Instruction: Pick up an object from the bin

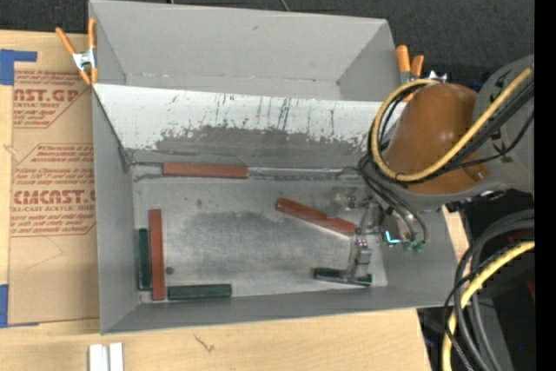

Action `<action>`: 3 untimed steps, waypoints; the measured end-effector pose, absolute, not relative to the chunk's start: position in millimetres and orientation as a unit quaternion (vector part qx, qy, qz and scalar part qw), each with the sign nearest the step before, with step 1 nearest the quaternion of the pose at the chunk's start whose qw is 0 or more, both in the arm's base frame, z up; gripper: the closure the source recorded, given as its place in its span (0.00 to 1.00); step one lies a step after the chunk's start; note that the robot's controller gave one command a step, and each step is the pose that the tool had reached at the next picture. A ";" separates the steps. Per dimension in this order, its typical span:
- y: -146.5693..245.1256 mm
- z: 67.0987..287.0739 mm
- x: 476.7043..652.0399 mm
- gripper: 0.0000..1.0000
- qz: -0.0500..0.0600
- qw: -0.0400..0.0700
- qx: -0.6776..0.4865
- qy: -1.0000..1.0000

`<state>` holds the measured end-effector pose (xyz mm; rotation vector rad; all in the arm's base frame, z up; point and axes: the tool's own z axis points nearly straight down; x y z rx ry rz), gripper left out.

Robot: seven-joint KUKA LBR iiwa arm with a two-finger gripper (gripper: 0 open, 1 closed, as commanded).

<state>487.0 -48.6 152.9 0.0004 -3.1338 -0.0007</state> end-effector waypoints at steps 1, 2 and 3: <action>-48.5 156.9 489.0 0.00 0.000 0.000 0.000 -1.000; -61.5 134.1 489.7 0.00 0.000 -0.004 0.045 -0.999; -68.5 99.1 492.6 0.00 0.000 0.001 0.198 -0.980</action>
Offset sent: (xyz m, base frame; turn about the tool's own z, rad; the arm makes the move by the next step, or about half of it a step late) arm -0.0026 -0.0504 -0.0823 -0.2739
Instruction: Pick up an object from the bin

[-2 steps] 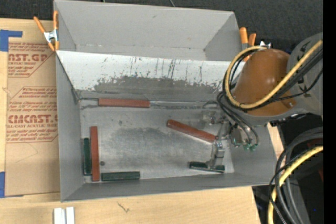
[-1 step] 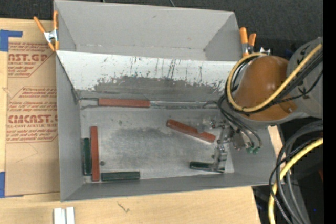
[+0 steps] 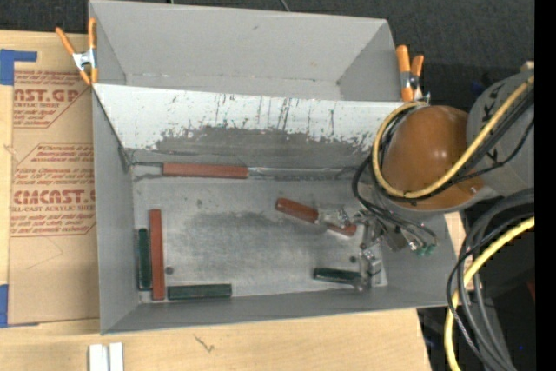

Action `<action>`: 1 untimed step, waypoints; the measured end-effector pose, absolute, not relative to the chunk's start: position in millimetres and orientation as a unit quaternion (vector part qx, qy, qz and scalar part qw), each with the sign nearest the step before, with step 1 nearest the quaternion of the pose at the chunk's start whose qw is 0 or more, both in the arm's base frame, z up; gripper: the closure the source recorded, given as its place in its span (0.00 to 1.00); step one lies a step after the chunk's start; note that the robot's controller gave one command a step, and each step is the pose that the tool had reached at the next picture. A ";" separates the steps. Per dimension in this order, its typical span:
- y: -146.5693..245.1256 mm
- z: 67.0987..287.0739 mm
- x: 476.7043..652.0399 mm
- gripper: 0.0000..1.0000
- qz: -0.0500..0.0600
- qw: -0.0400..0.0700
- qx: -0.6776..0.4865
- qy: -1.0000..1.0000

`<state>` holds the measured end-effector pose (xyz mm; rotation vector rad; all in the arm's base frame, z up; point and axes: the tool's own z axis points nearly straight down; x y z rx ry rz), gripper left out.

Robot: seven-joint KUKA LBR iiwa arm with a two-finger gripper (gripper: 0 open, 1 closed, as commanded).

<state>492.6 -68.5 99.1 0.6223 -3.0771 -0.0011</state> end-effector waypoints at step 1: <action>-44.9 69.3 487.9 1.00 -0.001 0.000 0.164 -0.986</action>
Offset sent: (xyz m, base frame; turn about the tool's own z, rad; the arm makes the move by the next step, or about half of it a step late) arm 0.0000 0.0000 0.0000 0.0000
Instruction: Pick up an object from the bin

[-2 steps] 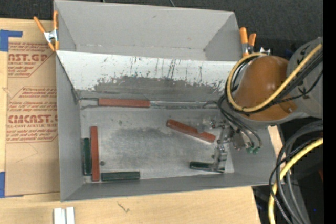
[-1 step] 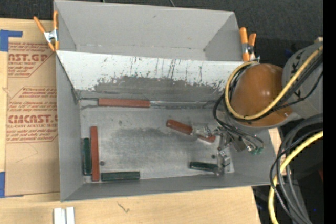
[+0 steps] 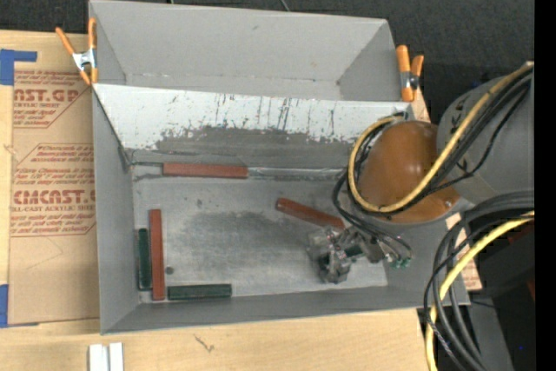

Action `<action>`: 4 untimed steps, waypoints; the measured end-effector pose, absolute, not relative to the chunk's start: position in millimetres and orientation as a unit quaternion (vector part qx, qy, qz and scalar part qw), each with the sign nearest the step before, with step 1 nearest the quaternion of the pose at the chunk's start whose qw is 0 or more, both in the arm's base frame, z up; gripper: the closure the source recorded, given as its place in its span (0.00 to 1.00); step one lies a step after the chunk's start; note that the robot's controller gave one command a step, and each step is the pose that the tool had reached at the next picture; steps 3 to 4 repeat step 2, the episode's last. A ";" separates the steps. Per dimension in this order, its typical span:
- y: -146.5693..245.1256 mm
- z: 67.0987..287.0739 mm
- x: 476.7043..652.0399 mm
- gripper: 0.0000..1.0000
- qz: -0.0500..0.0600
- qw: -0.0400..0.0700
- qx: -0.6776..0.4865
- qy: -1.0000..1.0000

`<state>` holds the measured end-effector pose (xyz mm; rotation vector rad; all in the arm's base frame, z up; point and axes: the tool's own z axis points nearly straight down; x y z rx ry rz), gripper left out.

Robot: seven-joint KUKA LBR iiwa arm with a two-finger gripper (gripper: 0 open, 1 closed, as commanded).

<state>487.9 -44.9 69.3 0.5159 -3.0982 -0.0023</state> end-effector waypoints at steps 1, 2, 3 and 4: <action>-45.0 69.3 487.9 1.00 -0.001 0.000 0.164 -0.986; -114.9 283.1 496.7 1.00 0.000 0.000 0.142 -0.990; -114.9 283.1 496.7 1.00 0.000 0.000 0.142 -0.990; -114.9 283.1 496.7 1.00 0.000 0.000 0.142 -0.990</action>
Offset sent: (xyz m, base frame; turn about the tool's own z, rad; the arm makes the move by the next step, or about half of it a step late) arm 0.0087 -0.0723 0.2194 0.0460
